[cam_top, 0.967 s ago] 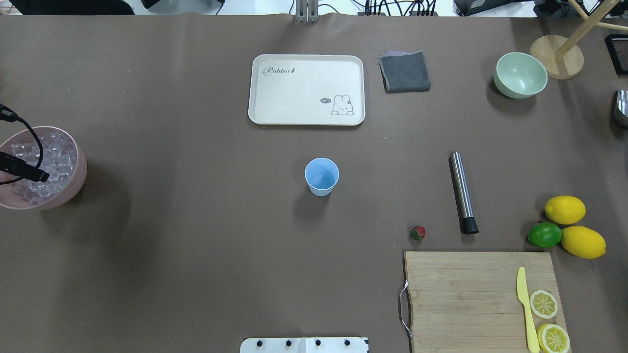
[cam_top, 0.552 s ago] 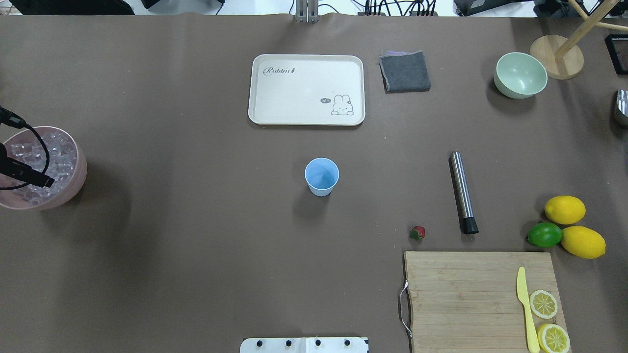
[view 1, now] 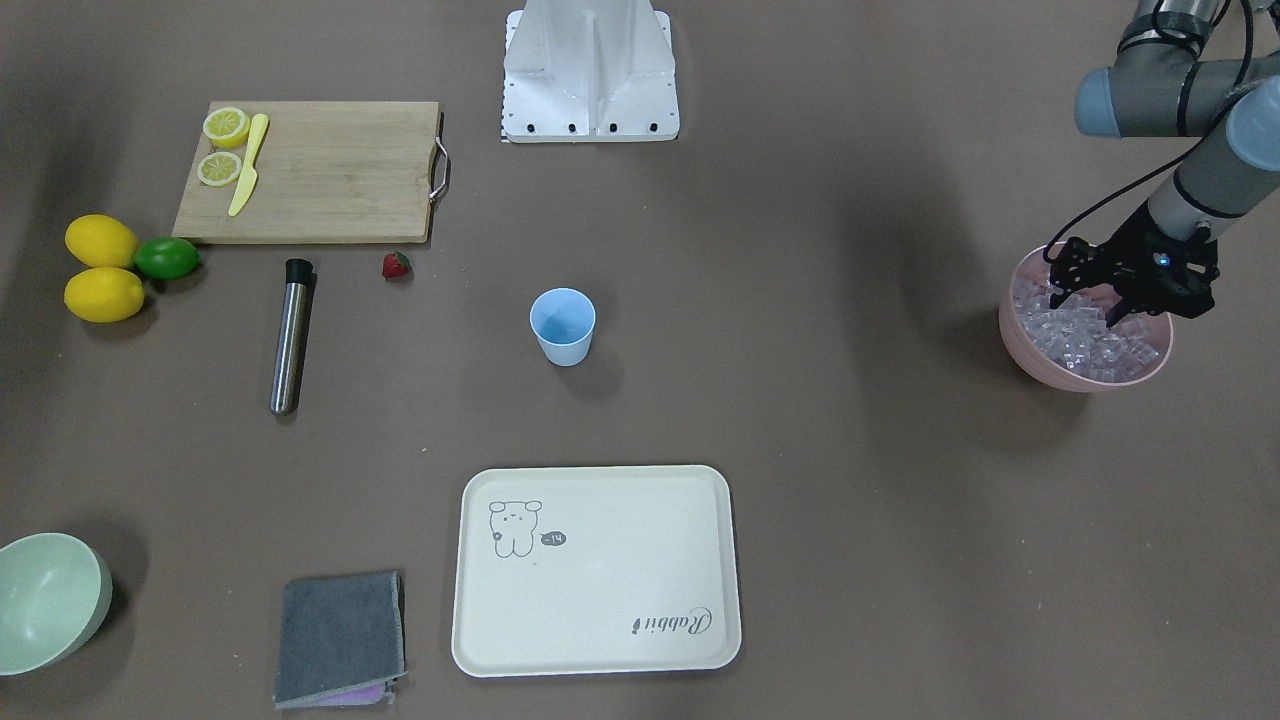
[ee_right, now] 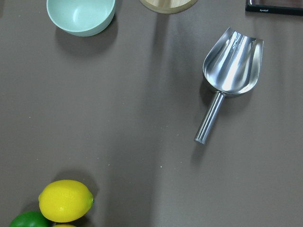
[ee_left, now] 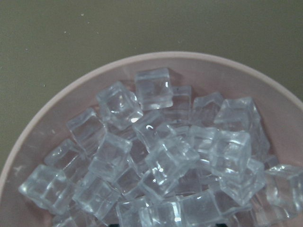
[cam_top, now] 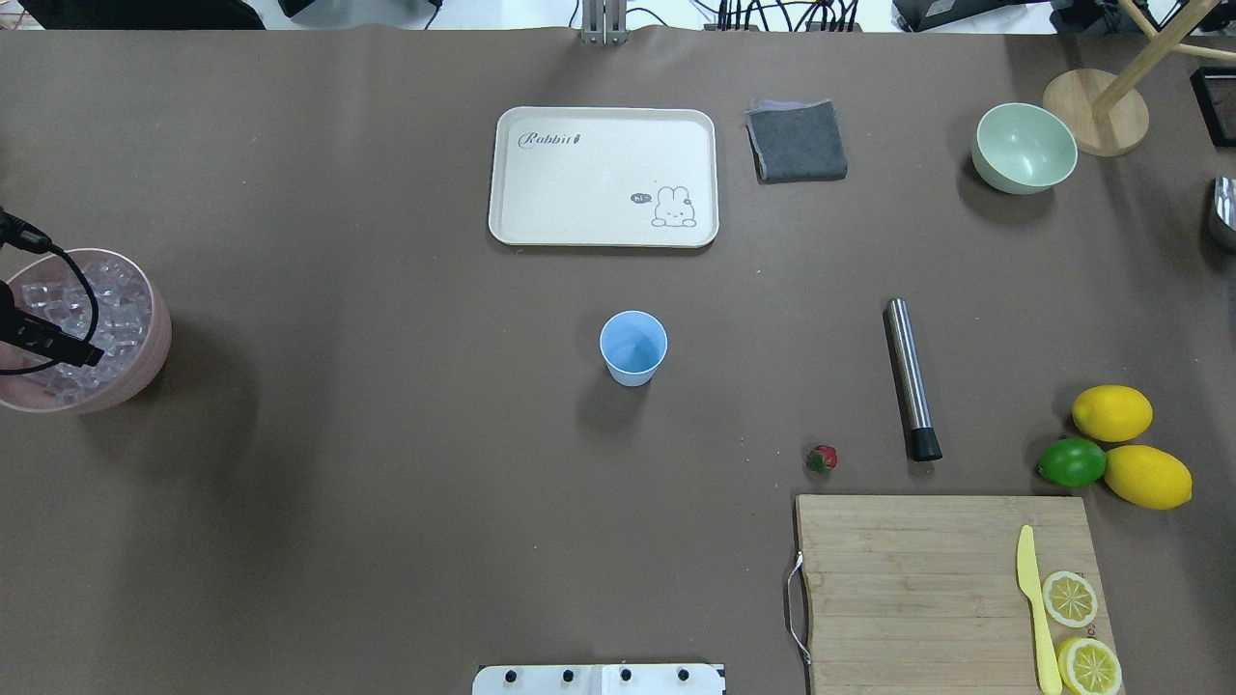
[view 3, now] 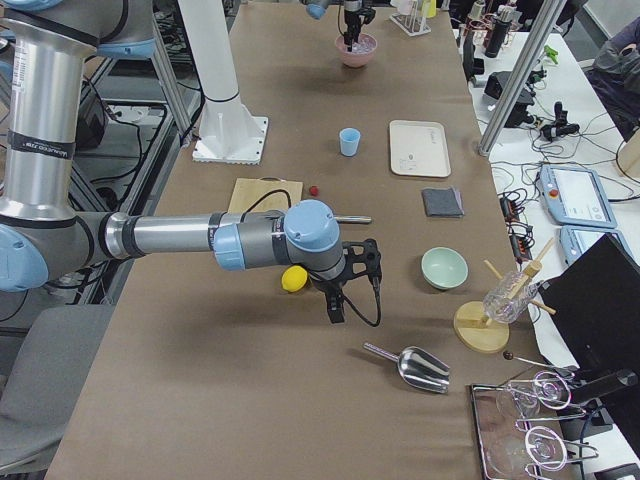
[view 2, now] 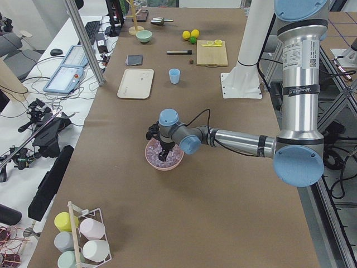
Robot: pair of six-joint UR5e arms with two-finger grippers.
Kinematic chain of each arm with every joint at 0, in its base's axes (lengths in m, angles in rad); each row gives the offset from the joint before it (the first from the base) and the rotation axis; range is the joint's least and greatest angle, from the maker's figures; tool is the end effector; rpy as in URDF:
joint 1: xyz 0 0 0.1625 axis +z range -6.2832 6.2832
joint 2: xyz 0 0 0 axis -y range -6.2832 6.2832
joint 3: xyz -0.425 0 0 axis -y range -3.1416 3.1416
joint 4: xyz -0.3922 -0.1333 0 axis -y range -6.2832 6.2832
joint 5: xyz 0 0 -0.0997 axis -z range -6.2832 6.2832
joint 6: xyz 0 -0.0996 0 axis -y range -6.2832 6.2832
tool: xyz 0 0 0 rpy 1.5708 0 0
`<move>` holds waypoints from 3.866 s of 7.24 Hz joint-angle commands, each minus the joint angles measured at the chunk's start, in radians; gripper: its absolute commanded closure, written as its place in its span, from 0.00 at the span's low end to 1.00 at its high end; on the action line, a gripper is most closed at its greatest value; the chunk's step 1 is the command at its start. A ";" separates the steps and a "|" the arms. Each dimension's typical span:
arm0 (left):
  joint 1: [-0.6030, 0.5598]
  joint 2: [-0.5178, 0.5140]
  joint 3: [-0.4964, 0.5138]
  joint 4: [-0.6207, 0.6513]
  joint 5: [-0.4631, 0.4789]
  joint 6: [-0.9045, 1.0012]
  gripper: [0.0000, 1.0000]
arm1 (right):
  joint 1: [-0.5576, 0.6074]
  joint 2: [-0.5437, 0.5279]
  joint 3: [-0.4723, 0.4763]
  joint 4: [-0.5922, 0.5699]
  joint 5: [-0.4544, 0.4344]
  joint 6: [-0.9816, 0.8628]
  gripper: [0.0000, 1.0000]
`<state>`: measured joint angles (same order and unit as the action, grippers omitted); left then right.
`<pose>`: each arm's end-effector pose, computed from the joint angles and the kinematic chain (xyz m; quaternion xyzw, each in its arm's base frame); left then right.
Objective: Mash ice and strawberries in cup
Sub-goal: 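Close the left gripper on one clear ice cube in the bowl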
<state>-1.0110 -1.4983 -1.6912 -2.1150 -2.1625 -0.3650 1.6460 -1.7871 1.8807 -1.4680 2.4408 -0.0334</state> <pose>0.1942 -0.4563 0.5806 0.1254 0.3741 0.1736 0.9023 0.0878 -0.4041 0.5845 0.1115 -0.4139 -0.0224 0.9032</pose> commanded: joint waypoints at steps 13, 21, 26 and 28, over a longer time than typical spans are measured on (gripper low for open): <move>-0.031 -0.005 -0.051 0.015 -0.022 0.003 0.20 | 0.000 0.002 0.001 0.000 0.003 0.003 0.00; -0.028 -0.019 -0.027 0.012 -0.013 0.006 0.50 | 0.000 0.000 0.000 0.000 0.003 0.003 0.00; -0.078 -0.023 -0.056 0.013 -0.028 0.017 1.00 | 0.000 0.000 0.001 0.000 0.003 0.003 0.00; -0.089 -0.052 -0.106 0.004 -0.030 0.014 1.00 | 0.000 0.002 0.001 0.000 0.003 0.003 0.00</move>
<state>-1.0910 -1.5312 -1.7676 -2.1038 -2.1905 -0.3495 1.6459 -1.7862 1.8820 -1.4680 2.4436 -0.0307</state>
